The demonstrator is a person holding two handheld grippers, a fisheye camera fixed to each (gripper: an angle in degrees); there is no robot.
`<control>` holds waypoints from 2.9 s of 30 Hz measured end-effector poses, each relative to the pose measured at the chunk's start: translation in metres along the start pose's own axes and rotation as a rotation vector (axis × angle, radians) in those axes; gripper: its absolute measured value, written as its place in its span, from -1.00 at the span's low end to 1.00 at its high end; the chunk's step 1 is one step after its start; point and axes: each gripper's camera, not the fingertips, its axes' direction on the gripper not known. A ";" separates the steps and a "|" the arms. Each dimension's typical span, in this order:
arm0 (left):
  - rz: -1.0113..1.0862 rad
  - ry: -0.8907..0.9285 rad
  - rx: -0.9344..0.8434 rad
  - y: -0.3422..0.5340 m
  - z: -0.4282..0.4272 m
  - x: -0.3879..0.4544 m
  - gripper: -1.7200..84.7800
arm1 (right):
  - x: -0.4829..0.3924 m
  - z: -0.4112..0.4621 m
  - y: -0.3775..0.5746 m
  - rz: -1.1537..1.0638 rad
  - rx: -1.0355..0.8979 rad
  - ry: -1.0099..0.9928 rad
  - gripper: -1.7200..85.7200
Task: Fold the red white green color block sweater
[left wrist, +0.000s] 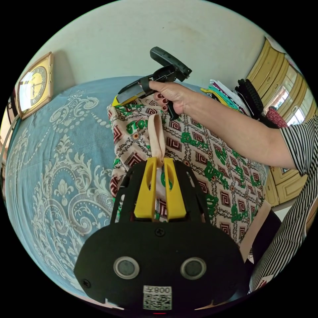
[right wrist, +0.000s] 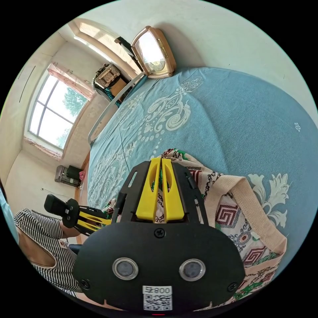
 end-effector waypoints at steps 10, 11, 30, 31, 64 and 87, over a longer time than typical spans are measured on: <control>-0.027 0.040 -0.014 -0.014 -0.010 -0.005 -0.85 | 0.000 0.006 0.007 -0.010 -0.072 0.138 -0.93; -0.035 0.052 0.002 -0.014 -0.013 -0.006 -0.84 | -0.001 -0.001 0.014 -0.004 -0.045 0.174 -0.92; -0.141 -0.030 0.025 -0.035 -0.033 -0.023 -0.95 | -0.036 0.059 0.045 -0.166 -0.075 0.185 -0.96; -0.135 -0.009 0.026 -0.036 -0.034 -0.022 -0.95 | -0.039 0.051 0.060 -0.173 -0.042 0.184 -0.96; -0.090 -0.058 -0.038 -0.072 -0.019 0.005 -0.95 | 0.027 -0.027 0.586 0.391 0.161 0.405 -0.96; -0.132 -0.160 -0.065 -0.129 0.073 -0.026 -0.95 | 0.083 0.062 0.647 0.442 0.182 0.447 -0.96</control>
